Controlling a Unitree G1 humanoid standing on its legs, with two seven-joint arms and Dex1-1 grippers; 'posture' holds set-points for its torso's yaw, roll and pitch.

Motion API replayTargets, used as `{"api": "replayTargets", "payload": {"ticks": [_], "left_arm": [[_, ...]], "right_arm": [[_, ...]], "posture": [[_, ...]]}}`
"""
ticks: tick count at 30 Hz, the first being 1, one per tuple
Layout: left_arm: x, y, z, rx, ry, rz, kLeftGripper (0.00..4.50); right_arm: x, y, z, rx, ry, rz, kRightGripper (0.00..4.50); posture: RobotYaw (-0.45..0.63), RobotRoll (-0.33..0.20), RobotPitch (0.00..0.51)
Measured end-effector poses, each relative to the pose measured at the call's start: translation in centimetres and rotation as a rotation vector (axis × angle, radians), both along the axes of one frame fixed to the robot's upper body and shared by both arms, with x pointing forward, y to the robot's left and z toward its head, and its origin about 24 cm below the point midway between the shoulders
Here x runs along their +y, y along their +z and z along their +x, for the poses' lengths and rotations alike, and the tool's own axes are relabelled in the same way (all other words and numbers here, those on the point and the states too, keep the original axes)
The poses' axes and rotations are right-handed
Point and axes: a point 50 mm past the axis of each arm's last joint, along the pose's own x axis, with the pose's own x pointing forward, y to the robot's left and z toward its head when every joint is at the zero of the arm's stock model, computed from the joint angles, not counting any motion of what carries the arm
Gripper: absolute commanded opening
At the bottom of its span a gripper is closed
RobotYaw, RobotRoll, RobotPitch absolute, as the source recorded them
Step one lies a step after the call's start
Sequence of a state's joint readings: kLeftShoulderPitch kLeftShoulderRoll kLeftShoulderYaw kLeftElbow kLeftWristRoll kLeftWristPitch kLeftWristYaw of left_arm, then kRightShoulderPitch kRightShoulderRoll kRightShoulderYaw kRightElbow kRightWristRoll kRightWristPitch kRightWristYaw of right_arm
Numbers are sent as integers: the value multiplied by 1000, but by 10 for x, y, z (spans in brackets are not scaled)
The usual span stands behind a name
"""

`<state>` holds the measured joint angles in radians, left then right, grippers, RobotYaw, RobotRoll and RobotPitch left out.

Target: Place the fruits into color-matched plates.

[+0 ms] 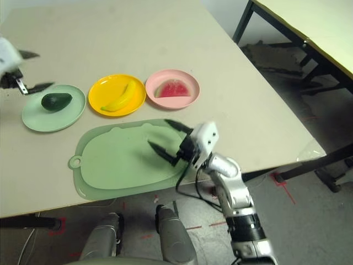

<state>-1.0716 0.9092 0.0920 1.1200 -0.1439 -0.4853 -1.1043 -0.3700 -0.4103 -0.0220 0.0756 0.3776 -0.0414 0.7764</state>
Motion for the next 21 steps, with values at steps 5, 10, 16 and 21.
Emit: {"api": "replayTargets", "payload": {"ticks": [5,10,16,21], "left_arm": [[27,-51,-39,8,102,-318,4456],[31,-82,-73,-46,270,-682,4456],[32,-114,-101,-29,431,-834,4456],[29,-124,-101,-3,471,-920,4456]], "right_arm": [[-53,22,33,-11,-233,19,4500],[-99,4,39,41,-457,117,4500],[-111,-23,24,58,-504,139,4500],[-119,-38,8,70,-556,173,4500]], "posture": [[-56,0,191],[-21,0,191],[-2,0,198],[-25,0,197]]}}
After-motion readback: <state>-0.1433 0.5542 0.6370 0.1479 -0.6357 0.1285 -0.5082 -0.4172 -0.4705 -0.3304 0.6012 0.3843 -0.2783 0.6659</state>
